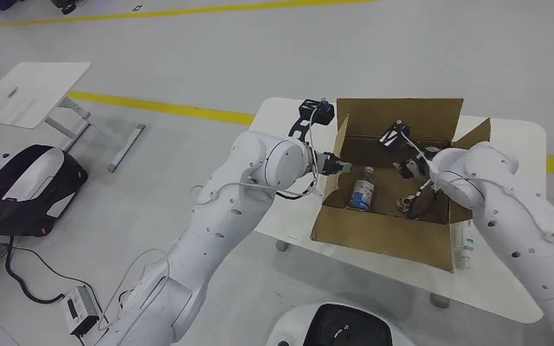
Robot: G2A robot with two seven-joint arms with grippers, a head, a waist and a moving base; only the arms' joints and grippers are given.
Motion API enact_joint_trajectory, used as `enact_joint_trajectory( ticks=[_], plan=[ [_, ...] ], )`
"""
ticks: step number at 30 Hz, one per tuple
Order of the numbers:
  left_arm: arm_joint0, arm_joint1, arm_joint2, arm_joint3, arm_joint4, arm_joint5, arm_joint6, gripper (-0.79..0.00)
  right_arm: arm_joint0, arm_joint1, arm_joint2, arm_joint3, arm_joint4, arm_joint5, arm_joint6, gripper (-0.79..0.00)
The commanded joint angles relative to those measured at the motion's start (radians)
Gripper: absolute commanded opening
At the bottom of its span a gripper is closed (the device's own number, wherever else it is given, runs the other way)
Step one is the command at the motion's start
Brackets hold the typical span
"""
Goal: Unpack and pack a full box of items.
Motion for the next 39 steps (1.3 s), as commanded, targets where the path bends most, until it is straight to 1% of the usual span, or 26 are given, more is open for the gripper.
enact_joint_trajectory(
  ticks=[1, 2, 6, 9, 11, 13, 16, 18, 20, 22, 24, 27, 31, 33, 39],
  plan=[
    [0.0, 0.0, 0.0, 0.0, 0.0, 0.0, 0.0, 0.0, -0.046, 0.041, 0.102, -0.125, -0.006, -0.001, 0.025, -0.763],
    [0.0, 0.0, 0.0, 0.0, 0.0, 0.0, 0.0, 0.0, -0.076, 0.061, 0.152, -0.188, -0.015, -0.003, 0.042, -0.785],
    [0.0, 0.0, 0.0, 0.0, 0.0, 0.0, 0.0, 0.0, -0.225, 0.131, 0.374, -0.465, -0.036, -0.013, 0.11, -0.785],
    [0.0, 0.0, 0.0, 0.0, 0.0, 0.0, 0.0, 0.0, -0.343, 0.17, 0.543, -0.644, -0.065, -0.015, 0.156, -0.785],
    [0.0, 0.0, 0.0, 0.0, 0.0, 0.0, 0.0, 0.0, -0.421, 0.19, 0.655, -0.731, -0.073, -0.019, 0.177, -0.785],
    [0.0, 0.0, 0.0, 0.0, 0.0, 0.0, 0.0, 0.0, -0.495, 0.206, 0.768, -0.787, -0.072, -0.019, 0.197, -0.785],
    [0.0, 0.0, 0.0, 0.0, 0.0, 0.0, 0.0, 0.0, -0.599, 0.224, 0.919, -0.826, -0.107, 0.001, 0.257, -0.785],
    [0.0, 0.0, 0.0, 0.0, 0.0, 0.0, 0.0, 0.0, -0.66, 0.23, 0.991, -0.821, -0.107, 0.032, 0.309, -0.785],
    [0.0, 0.0, 0.0, 0.0, 0.0, 0.0, 0.0, 0.0, -0.709, 0.233, 1.045, -0.789, -0.07, 0.068, 0.355, -0.785],
    [0.0, 0.0, 0.0, 0.0, 0.0, 0.0, 0.0, 0.0, -0.742, 0.233, 1.072, -0.729, 0.001, 0.101, 0.394, -0.785],
    [0.0, 0.0, 0.0, 0.0, 0.0, 0.0, 0.0, 0.0, -0.754, 0.234, 1.074, -0.671, 0.007, 0.137, 0.44, -0.785],
    [0.0, 0.0, 0.0, 0.0, 0.0, 0.0, 0.0, 0.0, -0.753, 0.229, 1.04, -0.607, 0.066, 0.201, 0.473, -0.785],
    [0.0, 0.0, 0.0, 0.0, 0.0, 0.0, 0.0, 0.0, -0.718, 0.223, 0.967, -0.543, 0.083, 0.282, 0.497, -0.785],
    [0.0, 0.0, 0.0, 0.0, 0.0, 0.0, 0.0, 0.0, -0.699, 0.22, 0.934, -0.526, 0.089, 0.285, 0.496, -0.785],
    [0.0, 0.0, 0.0, 0.0, 0.0, 0.0, 0.0, 0.0, -0.699, 0.22, 0.934, -0.526, 0.089, 0.285, 0.496, -0.785]
  ],
)
